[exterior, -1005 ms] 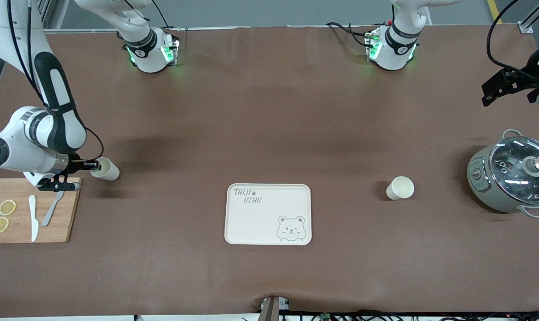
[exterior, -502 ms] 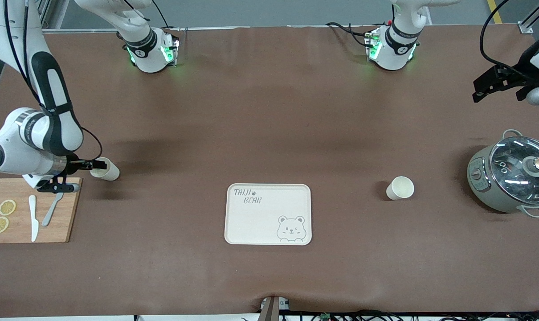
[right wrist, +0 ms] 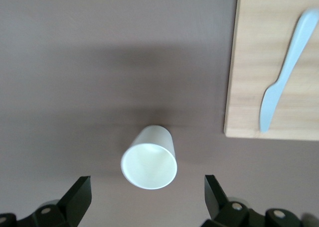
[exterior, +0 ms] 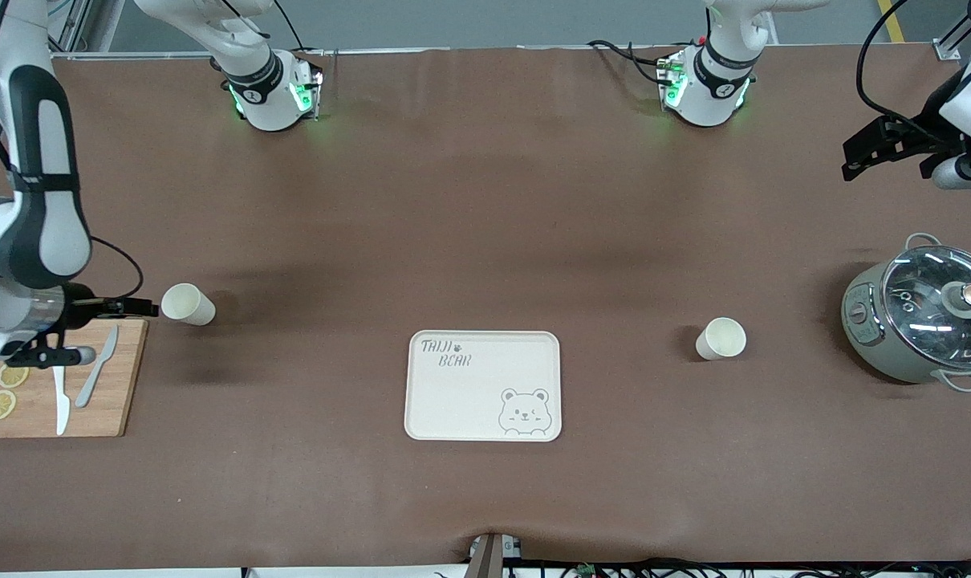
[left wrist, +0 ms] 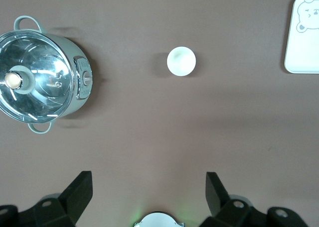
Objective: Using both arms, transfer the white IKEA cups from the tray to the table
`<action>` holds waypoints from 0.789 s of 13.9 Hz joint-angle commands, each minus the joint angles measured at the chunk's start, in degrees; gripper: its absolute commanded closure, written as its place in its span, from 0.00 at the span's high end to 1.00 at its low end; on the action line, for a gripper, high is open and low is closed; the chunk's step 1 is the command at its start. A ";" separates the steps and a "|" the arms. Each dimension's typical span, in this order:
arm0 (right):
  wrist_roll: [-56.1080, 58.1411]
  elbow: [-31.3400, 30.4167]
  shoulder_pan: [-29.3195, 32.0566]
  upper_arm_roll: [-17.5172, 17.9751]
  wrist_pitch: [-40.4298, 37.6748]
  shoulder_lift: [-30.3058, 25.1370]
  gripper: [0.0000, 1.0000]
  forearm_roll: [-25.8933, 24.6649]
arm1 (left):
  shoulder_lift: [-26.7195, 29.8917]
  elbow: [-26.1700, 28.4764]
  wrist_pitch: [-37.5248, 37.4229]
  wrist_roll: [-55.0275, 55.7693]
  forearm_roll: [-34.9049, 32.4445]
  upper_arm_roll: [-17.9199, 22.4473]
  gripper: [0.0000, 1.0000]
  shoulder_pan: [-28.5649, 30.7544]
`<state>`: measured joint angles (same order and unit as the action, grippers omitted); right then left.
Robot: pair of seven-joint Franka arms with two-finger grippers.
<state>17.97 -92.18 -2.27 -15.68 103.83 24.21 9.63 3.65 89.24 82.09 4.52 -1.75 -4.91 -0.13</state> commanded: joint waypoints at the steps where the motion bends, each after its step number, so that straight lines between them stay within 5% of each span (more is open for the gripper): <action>1: 0.40 8.75 -1.50 0.57 -4.67 0.40 1.00 0.65 | 0.83 0.76 -0.80 -0.03 1.22 -0.27 1.00 0.13; 11: -13.05 9.30 -2.12 0.57 -17.51 -16.90 1.00 1.44 | 0.48 0.67 -0.88 0.23 1.22 -0.54 1.00 0.04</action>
<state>5.79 -81.05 -4.56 -15.60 87.74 11.47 10.97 3.58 89.69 81.84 4.52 -1.74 -5.28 -0.19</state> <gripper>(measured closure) 0.000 0.000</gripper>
